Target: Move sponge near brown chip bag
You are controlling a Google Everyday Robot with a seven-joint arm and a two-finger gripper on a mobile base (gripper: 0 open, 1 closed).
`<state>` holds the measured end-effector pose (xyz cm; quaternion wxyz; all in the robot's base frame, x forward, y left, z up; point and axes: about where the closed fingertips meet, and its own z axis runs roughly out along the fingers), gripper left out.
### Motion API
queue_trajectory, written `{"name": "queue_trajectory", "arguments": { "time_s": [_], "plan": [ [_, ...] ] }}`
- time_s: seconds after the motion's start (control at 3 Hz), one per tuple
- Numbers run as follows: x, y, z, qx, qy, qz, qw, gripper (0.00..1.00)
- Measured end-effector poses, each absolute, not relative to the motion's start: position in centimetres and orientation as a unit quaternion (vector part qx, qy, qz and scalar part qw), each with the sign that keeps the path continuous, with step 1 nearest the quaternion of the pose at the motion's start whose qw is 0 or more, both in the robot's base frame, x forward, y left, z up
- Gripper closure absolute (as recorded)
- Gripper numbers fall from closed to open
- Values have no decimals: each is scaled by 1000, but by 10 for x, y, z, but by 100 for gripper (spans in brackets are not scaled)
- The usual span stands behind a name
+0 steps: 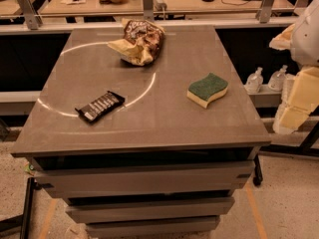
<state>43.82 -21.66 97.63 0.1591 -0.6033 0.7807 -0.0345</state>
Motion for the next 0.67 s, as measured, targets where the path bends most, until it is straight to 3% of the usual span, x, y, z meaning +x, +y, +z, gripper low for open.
{"name": "queue_trajectory", "arguments": {
  "time_s": [0.67],
  "plan": [
    [444, -212, 980, -606, 777, -29, 169, 0]
  ]
}}
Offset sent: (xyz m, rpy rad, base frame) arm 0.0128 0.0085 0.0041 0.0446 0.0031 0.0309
